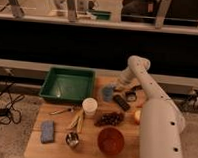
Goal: Wipe table surface with towel
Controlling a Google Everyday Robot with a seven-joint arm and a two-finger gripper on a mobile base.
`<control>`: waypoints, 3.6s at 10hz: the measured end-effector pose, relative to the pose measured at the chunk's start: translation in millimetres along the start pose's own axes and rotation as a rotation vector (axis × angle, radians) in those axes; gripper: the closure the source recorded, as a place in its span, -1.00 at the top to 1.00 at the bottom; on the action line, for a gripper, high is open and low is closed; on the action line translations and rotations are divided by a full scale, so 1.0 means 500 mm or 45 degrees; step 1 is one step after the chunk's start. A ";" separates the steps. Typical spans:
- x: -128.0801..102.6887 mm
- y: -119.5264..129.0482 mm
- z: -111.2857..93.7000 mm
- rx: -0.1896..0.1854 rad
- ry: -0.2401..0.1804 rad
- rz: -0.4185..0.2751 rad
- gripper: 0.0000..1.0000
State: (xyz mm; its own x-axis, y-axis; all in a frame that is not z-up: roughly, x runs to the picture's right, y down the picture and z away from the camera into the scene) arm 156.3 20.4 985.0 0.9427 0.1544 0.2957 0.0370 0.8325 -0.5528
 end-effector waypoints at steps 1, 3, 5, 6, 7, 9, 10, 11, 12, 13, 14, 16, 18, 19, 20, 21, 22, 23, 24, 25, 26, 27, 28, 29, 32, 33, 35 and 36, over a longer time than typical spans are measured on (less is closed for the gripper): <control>0.011 0.000 -0.006 -0.004 0.024 0.015 -1.00; 0.034 0.000 -0.013 -0.014 0.061 0.049 -1.00; 0.052 -0.011 -0.014 -0.021 0.106 0.087 -1.00; 0.061 -0.015 -0.012 -0.027 0.126 0.106 -1.00; 0.066 -0.022 -0.007 -0.034 0.144 0.122 -1.00; 0.070 -0.032 0.007 -0.044 0.163 0.140 -1.00; 0.069 -0.035 0.016 -0.049 0.168 0.144 -1.00; 0.064 -0.040 0.026 -0.053 0.170 0.145 -1.00; 0.053 -0.042 0.032 -0.056 0.155 0.133 -1.00; 0.043 -0.042 0.037 -0.054 0.136 0.122 -1.00; 0.027 -0.042 0.040 -0.044 0.098 0.102 -1.00; 0.012 -0.036 0.037 -0.035 0.054 0.078 -1.00; 0.004 -0.024 0.025 -0.027 0.034 0.060 -1.00; 0.006 -0.018 0.018 -0.024 0.036 0.062 -1.00; 0.007 -0.012 0.012 -0.023 0.040 0.063 -1.00; 0.010 -0.004 0.005 -0.024 0.050 0.063 -1.00; 0.017 0.003 -0.002 -0.025 0.064 0.069 -1.00; 0.022 0.008 -0.006 -0.027 0.074 0.074 -1.00; 0.031 0.011 -0.012 -0.028 0.099 0.085 -1.00; 0.036 0.010 -0.015 -0.027 0.117 0.093 -1.00; 0.048 0.007 -0.017 -0.027 0.146 0.110 -1.00; 0.059 0.003 -0.018 -0.033 0.177 0.128 -1.00; 0.064 -0.002 -0.016 -0.038 0.198 0.139 -1.00; 0.070 -0.008 -0.013 -0.042 0.219 0.150 -1.00; 0.072 -0.026 -0.001 -0.045 0.243 0.163 -1.00; 0.066 -0.029 0.005 -0.045 0.241 0.158 -1.00; 0.045 -0.032 0.017 -0.046 0.220 0.138 -1.00; 0.030 -0.034 0.021 -0.039 0.196 0.125 -1.00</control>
State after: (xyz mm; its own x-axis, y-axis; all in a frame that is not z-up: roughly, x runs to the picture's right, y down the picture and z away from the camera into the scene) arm 166.1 14.4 1007.0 0.9818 0.1488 0.1181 -0.0495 0.8007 -0.5971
